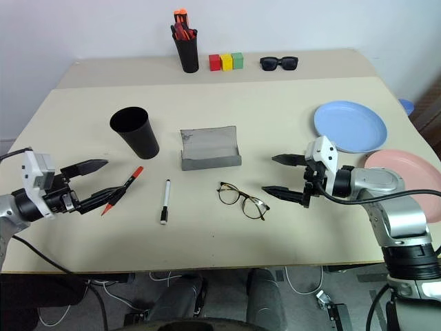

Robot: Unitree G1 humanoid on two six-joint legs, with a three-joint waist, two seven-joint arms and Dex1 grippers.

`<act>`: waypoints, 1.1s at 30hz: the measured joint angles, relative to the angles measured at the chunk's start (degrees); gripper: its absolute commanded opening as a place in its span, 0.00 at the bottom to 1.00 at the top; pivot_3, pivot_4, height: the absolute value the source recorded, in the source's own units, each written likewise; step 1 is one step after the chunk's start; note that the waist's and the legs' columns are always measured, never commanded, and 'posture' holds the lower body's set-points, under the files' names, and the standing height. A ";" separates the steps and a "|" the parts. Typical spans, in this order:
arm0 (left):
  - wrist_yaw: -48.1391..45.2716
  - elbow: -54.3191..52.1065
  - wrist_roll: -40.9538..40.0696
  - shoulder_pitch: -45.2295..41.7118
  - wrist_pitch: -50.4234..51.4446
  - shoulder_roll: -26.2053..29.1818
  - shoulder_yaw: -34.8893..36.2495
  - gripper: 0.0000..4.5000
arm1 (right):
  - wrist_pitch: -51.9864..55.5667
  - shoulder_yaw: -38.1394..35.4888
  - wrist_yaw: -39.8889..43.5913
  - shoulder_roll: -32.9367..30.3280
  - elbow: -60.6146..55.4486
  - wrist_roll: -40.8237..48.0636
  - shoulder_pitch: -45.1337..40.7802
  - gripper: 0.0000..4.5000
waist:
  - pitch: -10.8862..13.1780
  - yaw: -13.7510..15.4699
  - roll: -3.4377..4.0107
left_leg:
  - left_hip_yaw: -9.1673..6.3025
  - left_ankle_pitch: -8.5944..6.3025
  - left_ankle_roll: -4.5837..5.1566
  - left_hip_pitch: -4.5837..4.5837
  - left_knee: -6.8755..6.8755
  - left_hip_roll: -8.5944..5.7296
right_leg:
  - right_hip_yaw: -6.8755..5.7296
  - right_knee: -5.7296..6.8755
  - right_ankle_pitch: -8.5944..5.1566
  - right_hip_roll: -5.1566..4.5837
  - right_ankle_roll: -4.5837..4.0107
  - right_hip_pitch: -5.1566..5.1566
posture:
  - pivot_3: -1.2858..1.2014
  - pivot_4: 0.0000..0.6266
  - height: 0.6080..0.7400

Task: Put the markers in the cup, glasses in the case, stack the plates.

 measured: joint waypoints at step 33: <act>24.28 -4.82 3.34 2.34 22.94 -1.40 -1.72 1.00 | -5.37 8.42 -3.76 9.15 -8.39 -2.84 -4.37 1.00 | 0.01 -0.10 -0.06 | 0.01 -0.02 0.01 0.02 -0.08 0.05 | 0.04 -0.01 0.01 0.09 0.00 -0.05 | 0.52 0.24 1.00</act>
